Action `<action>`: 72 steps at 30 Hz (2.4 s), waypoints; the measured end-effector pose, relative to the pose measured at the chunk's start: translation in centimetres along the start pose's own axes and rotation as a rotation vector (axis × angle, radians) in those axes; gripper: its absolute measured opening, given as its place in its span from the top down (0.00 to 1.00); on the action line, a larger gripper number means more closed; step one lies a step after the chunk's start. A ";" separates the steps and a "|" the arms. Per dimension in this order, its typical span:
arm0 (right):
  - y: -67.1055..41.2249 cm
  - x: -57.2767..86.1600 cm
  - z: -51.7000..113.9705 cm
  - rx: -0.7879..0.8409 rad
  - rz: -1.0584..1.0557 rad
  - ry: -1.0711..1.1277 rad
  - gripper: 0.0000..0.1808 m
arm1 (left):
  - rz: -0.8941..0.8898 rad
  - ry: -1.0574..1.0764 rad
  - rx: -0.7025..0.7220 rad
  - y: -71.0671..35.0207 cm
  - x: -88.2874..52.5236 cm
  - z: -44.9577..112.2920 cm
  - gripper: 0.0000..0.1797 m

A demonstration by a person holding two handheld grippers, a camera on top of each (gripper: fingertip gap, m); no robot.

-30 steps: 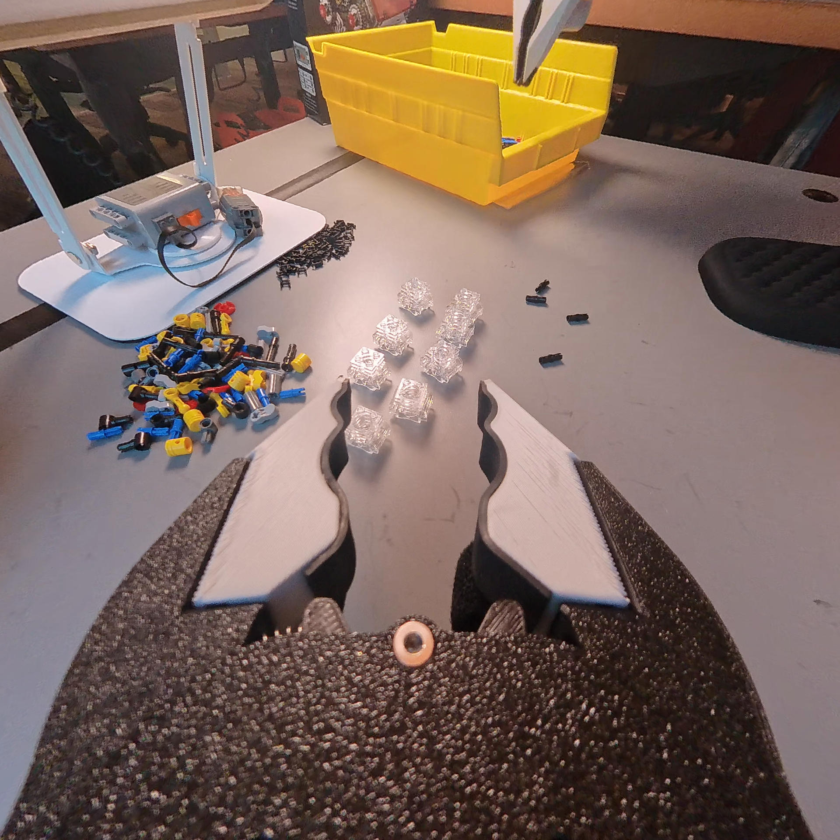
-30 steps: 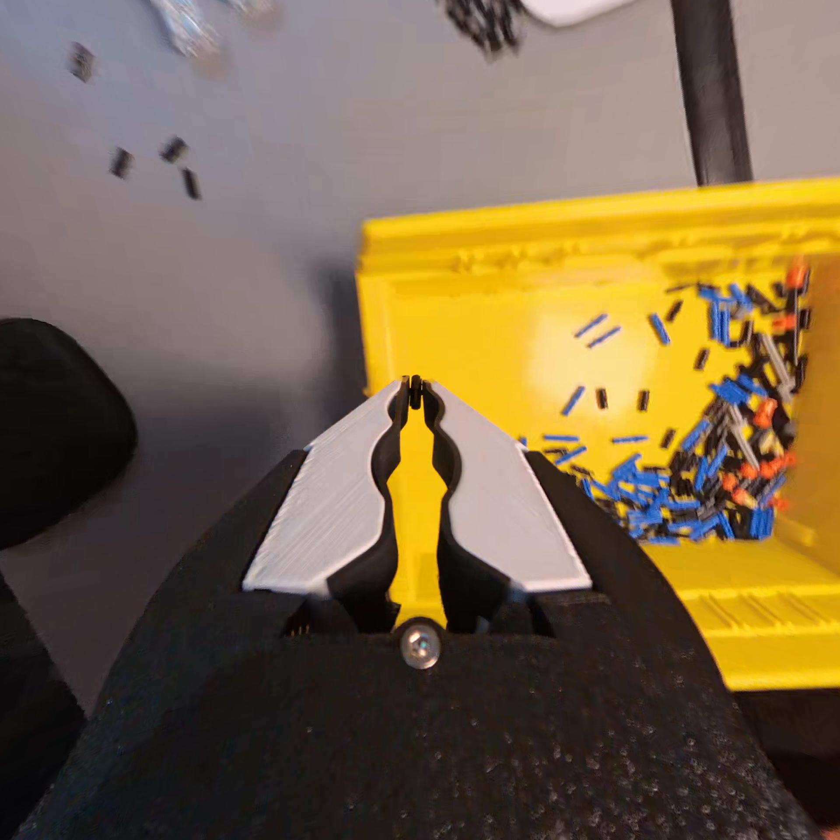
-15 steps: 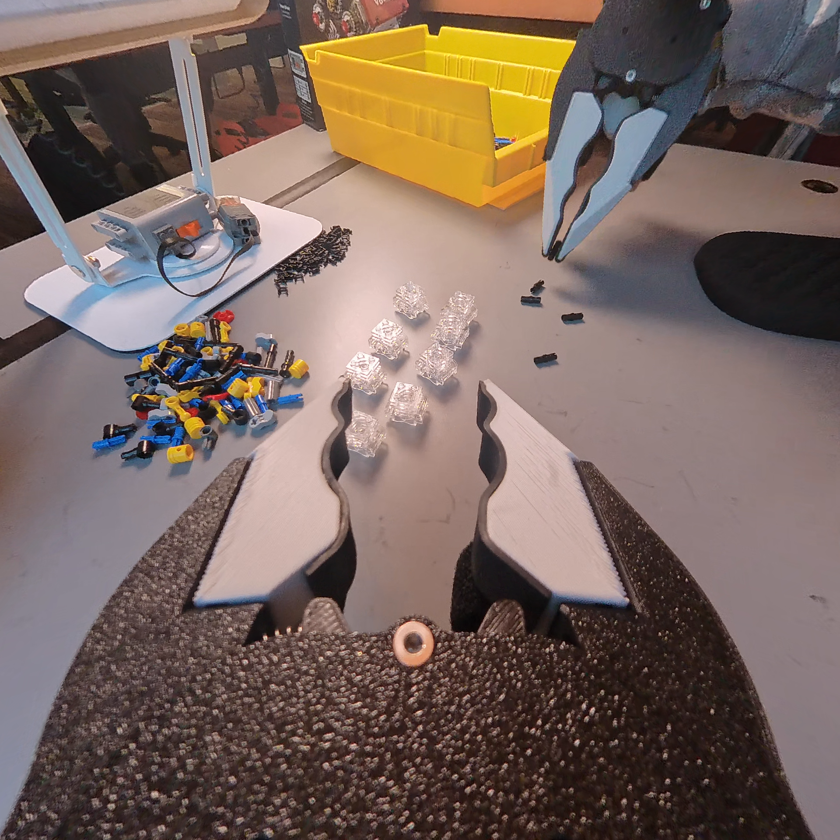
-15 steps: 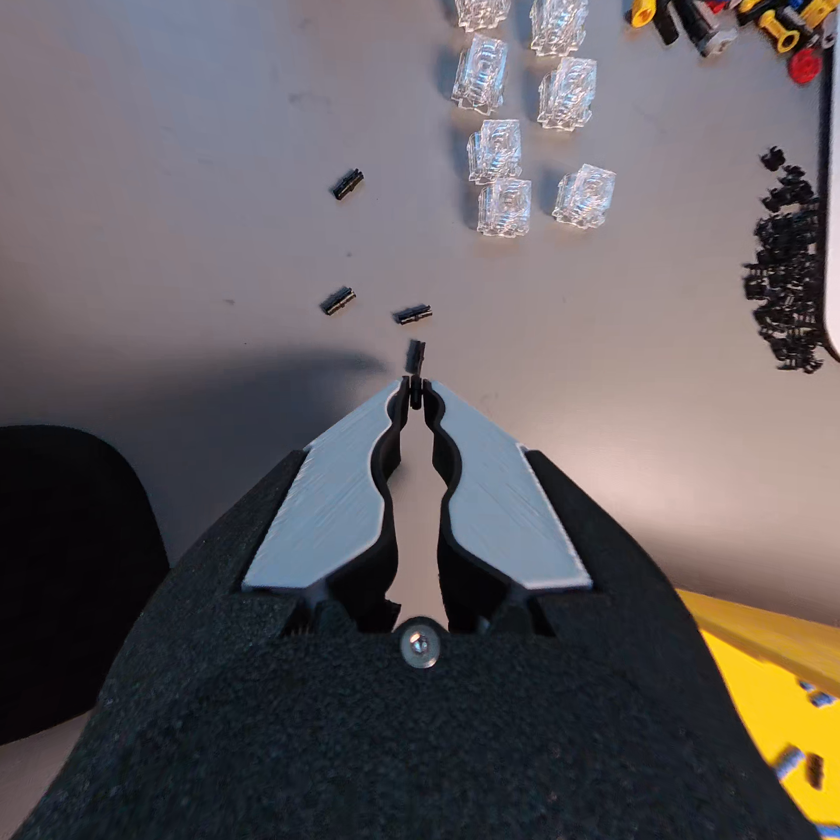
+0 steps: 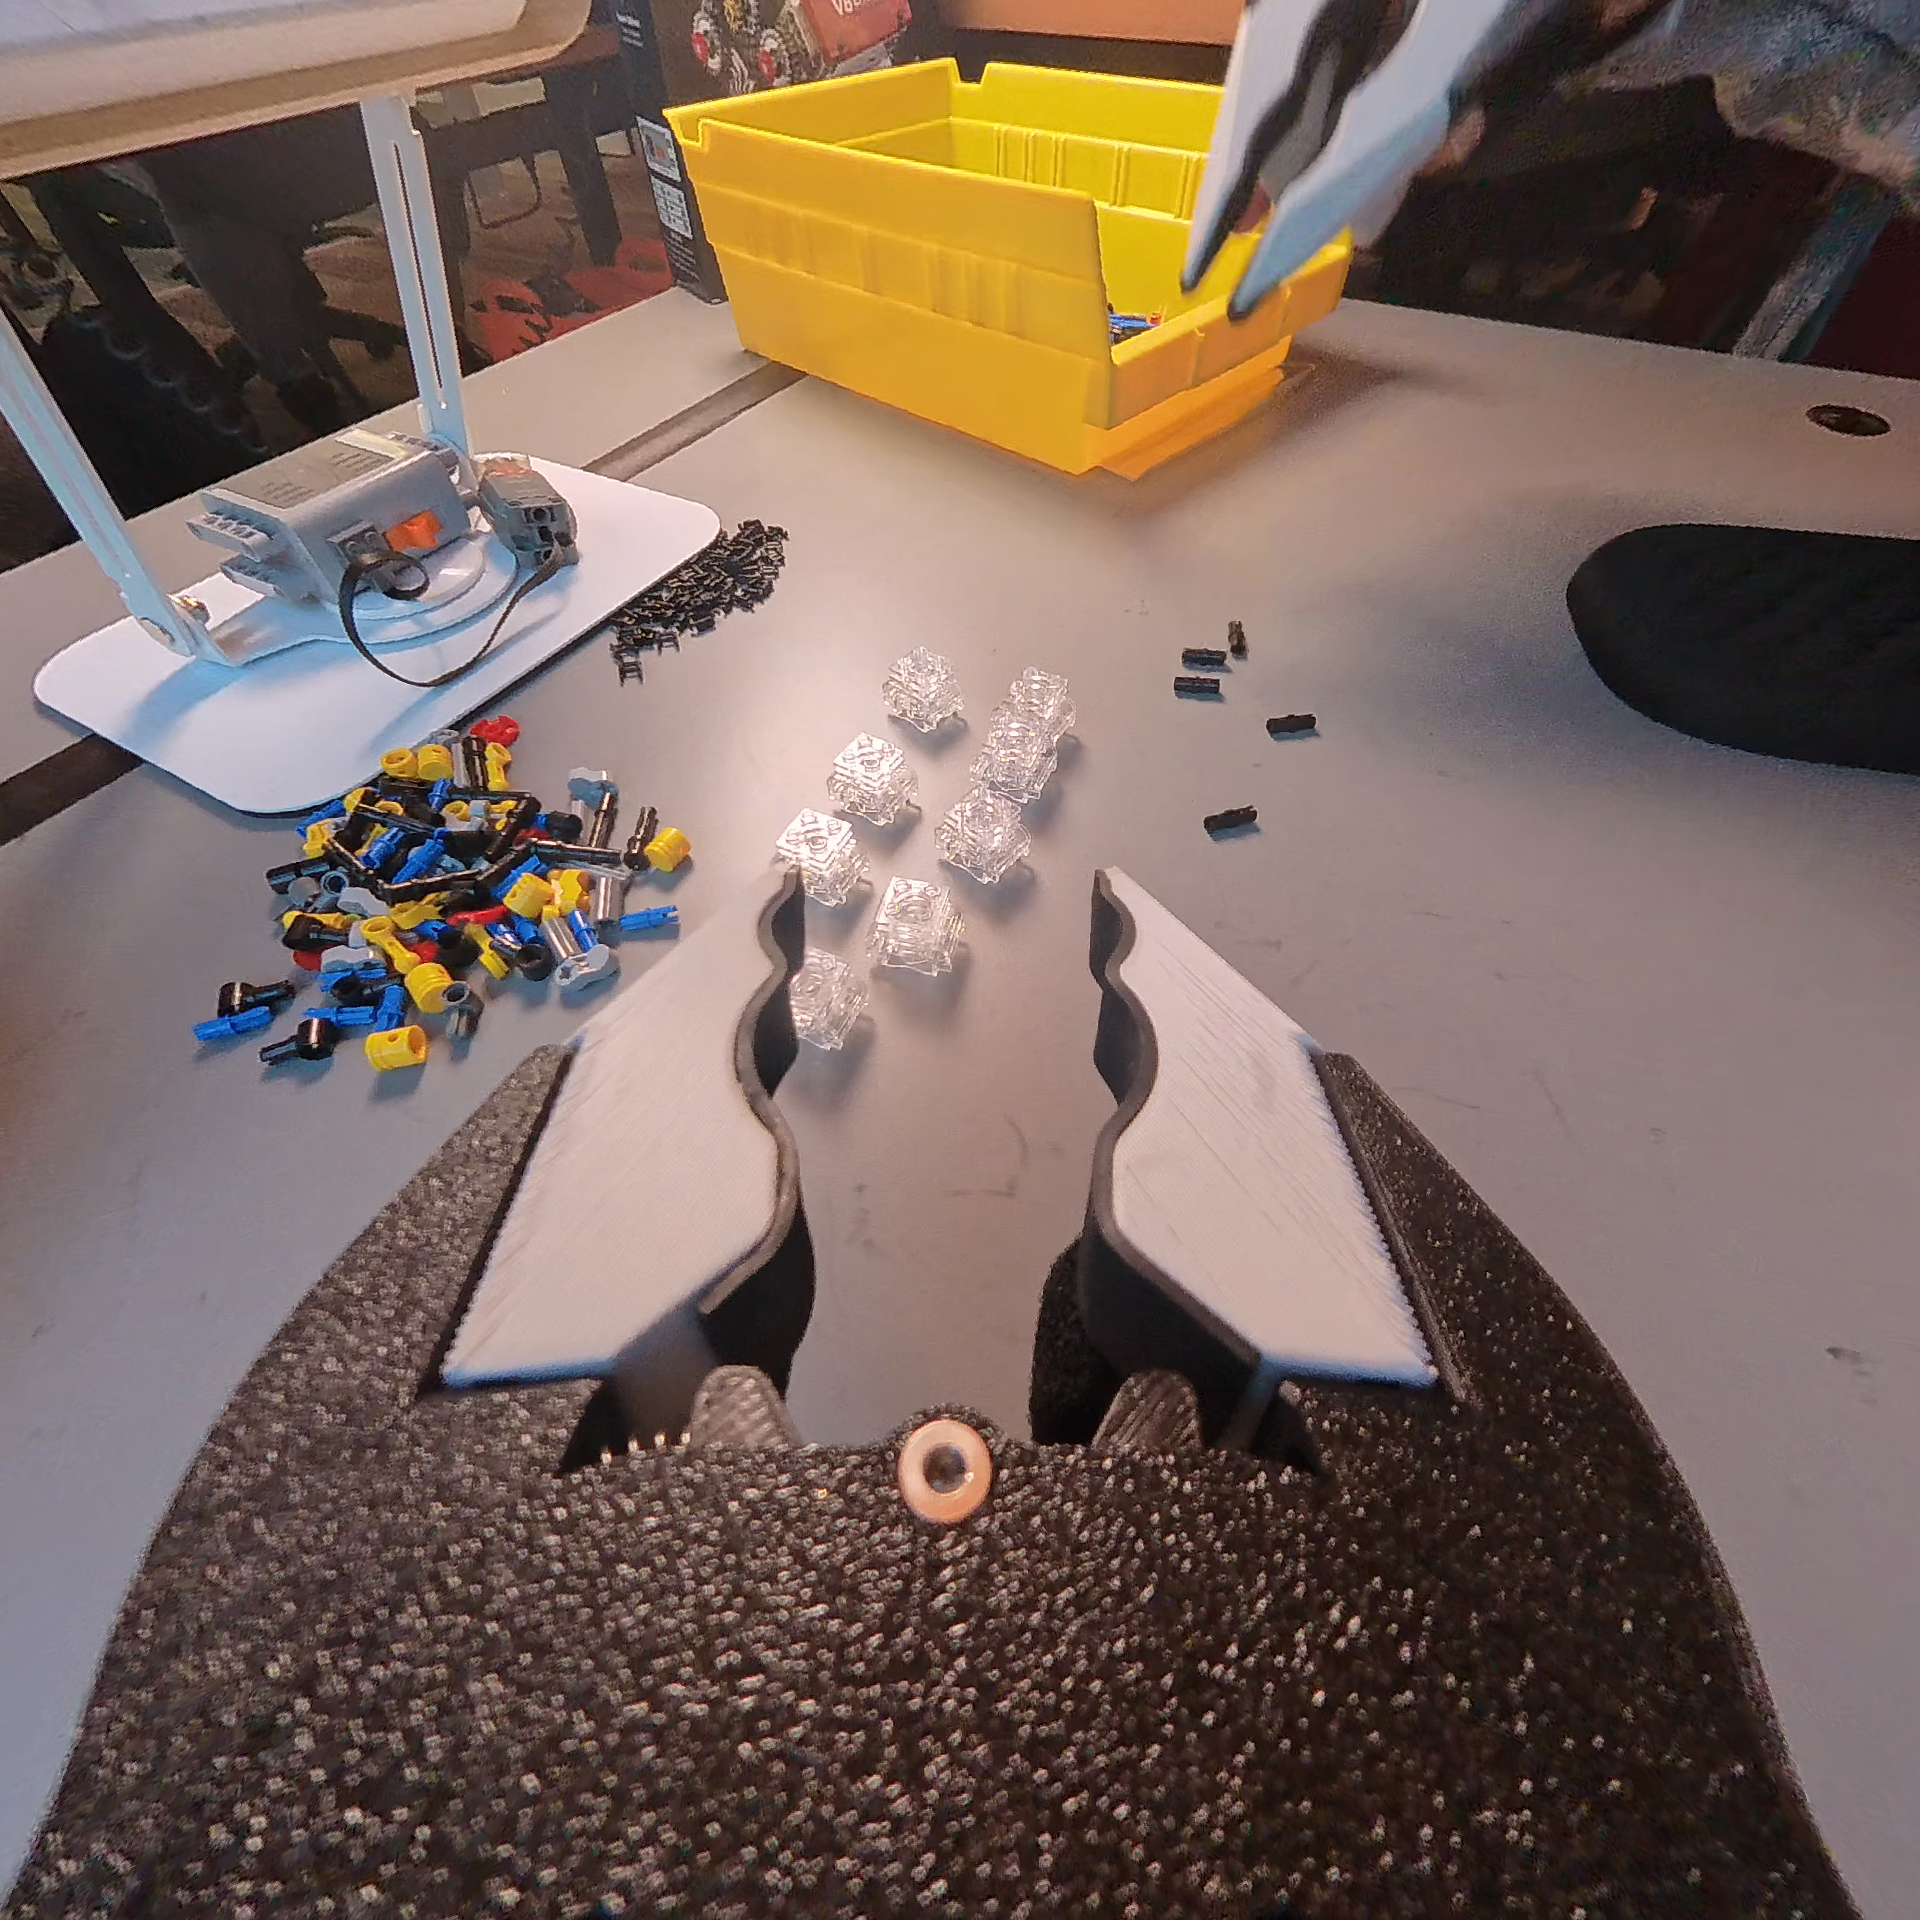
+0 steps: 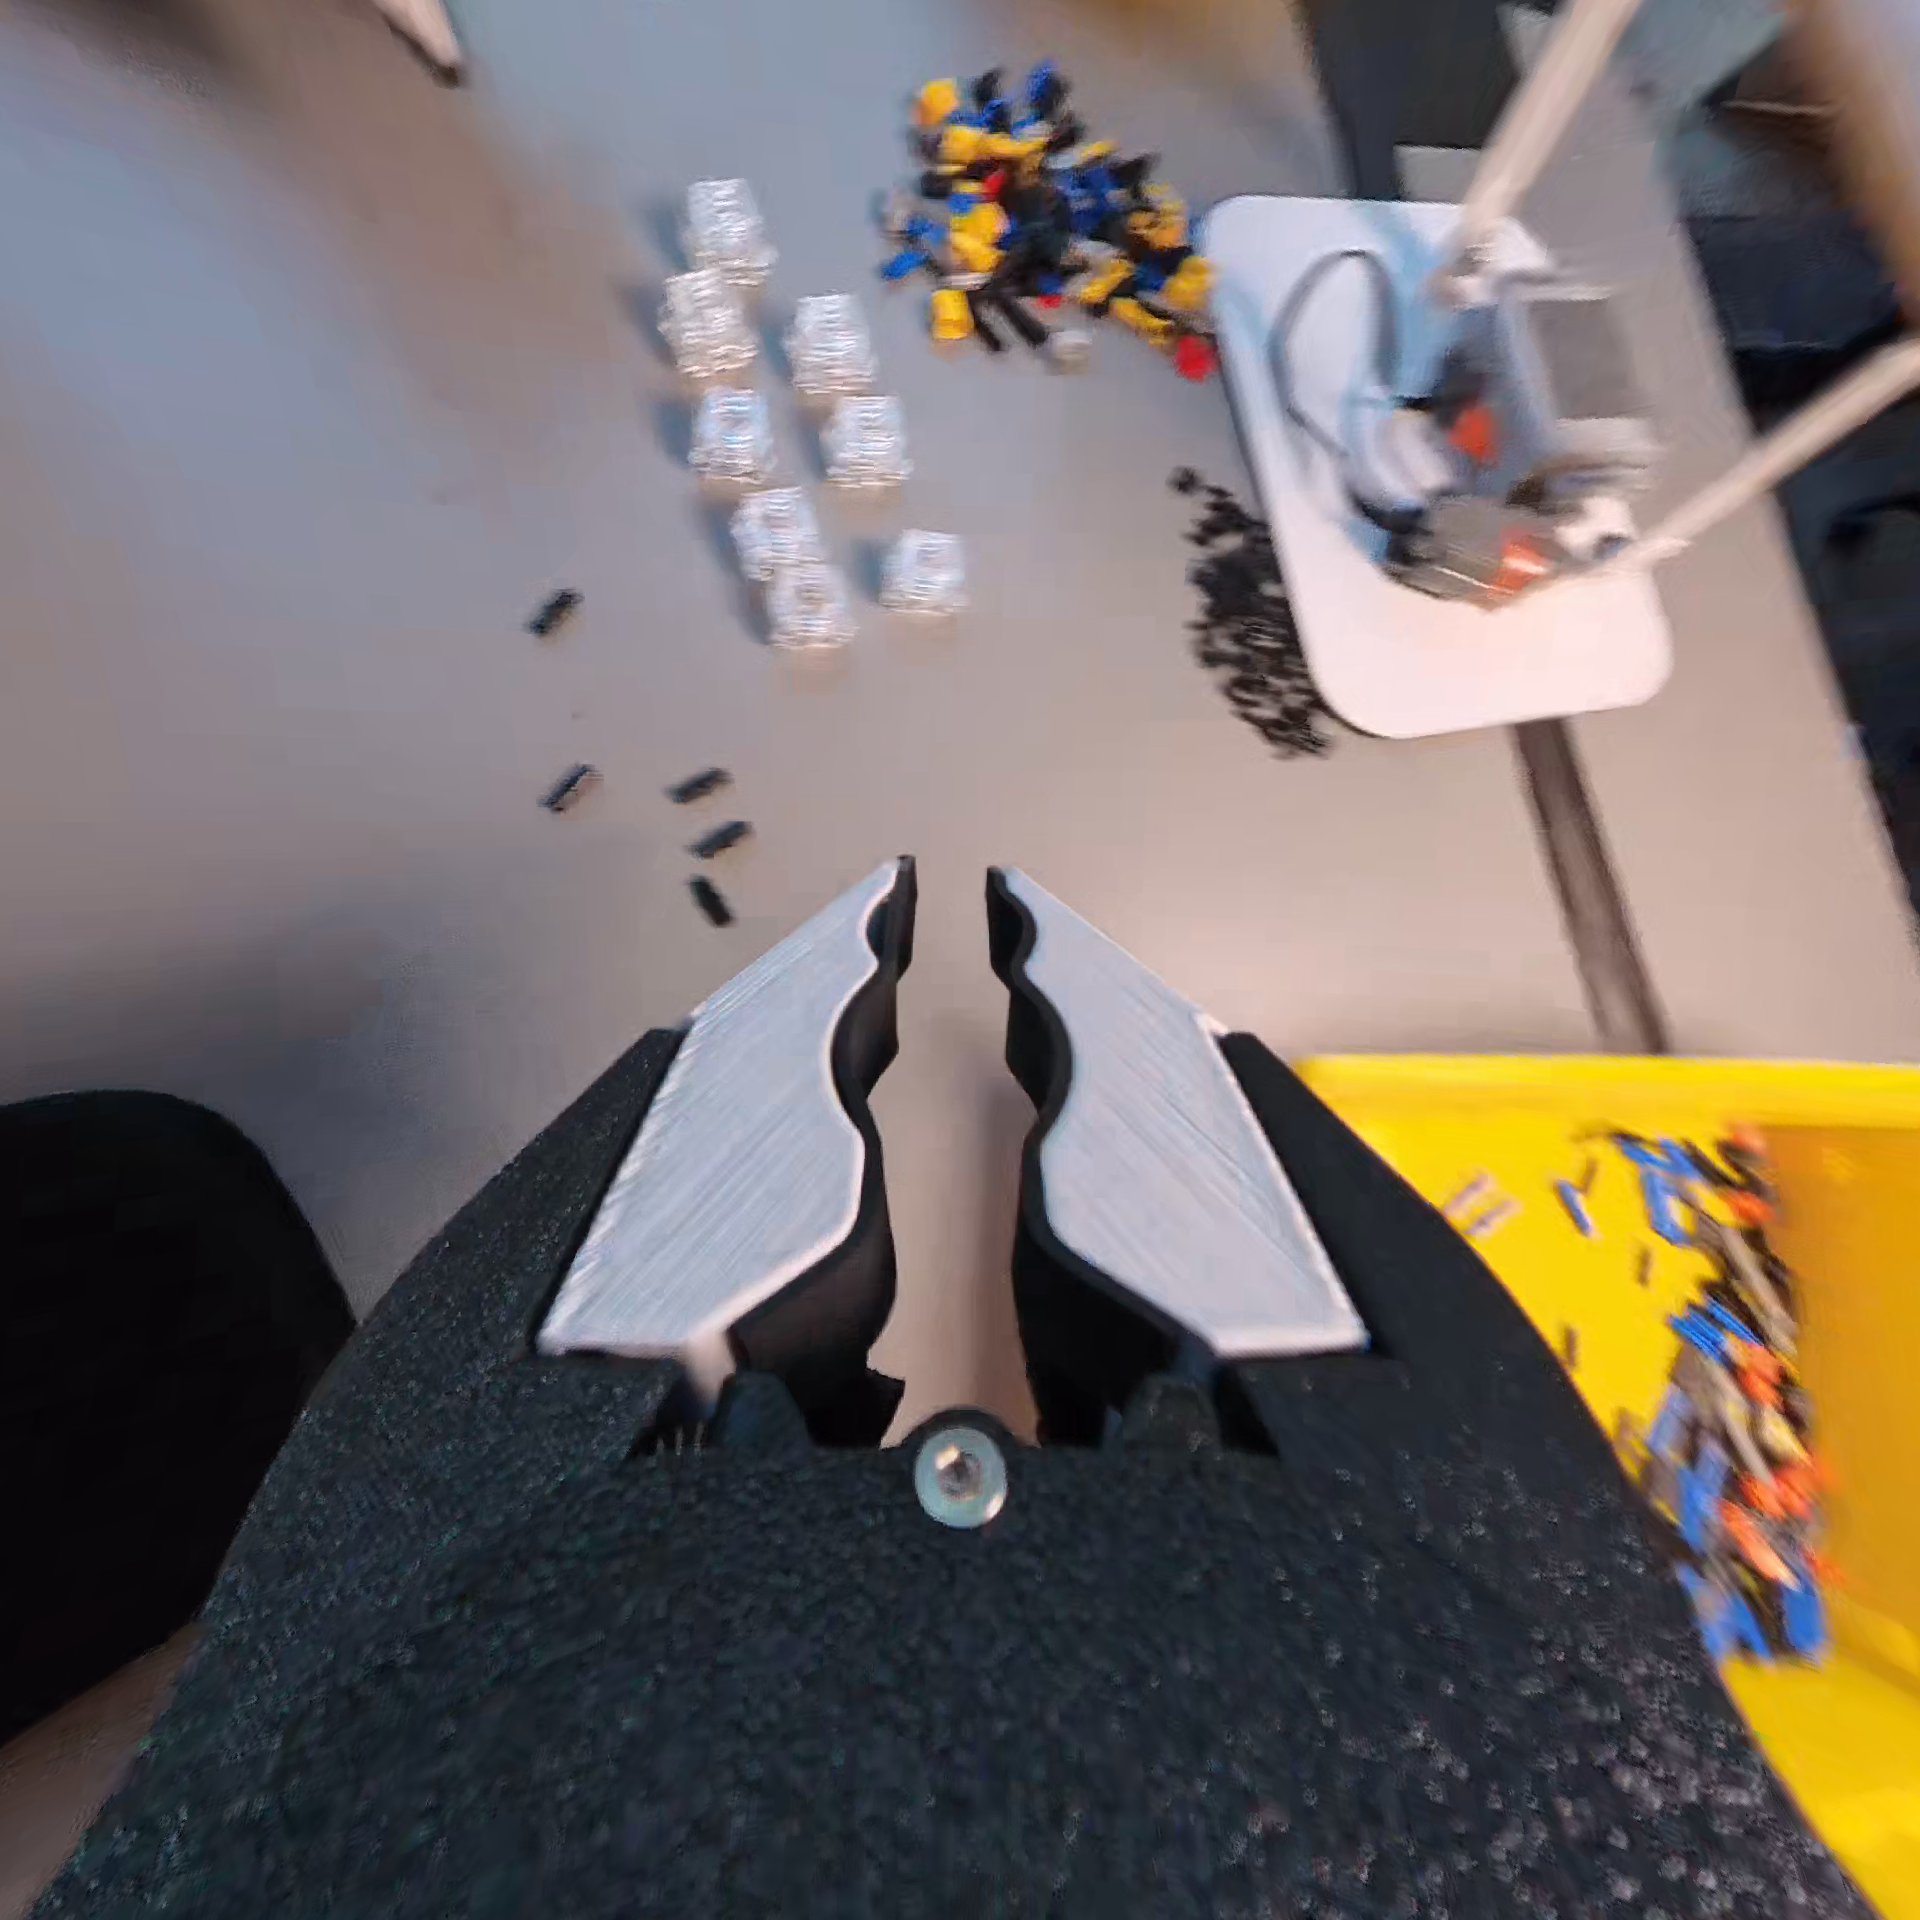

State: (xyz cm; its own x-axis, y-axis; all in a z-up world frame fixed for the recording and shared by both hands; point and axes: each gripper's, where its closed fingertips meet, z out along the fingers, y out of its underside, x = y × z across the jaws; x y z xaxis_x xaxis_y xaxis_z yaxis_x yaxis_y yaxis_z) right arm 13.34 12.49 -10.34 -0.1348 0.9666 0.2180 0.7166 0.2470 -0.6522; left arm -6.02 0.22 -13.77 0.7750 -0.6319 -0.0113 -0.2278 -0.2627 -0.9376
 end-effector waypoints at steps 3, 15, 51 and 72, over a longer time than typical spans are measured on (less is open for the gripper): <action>2.2 6.6 -4.2 -0.097 0.076 0.187 0.94 | 0.000 0.015 -0.001 0.0 0.3 0.1 0.71; 16.8 18.1 -1.3 -0.532 0.334 0.143 0.93 | -0.032 0.007 0.021 0.1 -0.2 0.1 0.70; 5.9 -6.2 6.8 -0.200 0.062 -0.181 0.96 | -0.028 0.013 0.008 0.2 -0.1 0.2 0.71; 18.0 21.0 1.4 -0.556 0.393 0.184 0.91 | -0.053 0.000 0.014 0.3 -0.7 0.0 0.71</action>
State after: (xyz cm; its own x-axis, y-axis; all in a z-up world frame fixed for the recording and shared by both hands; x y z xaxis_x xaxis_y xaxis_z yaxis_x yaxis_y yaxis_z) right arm 22.51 37.29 -18.53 0.2886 0.9377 0.1936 0.9385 -0.2370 -0.2510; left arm -6.62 0.61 -14.03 0.7859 -0.6172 0.0384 -0.1782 -0.2855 -0.9417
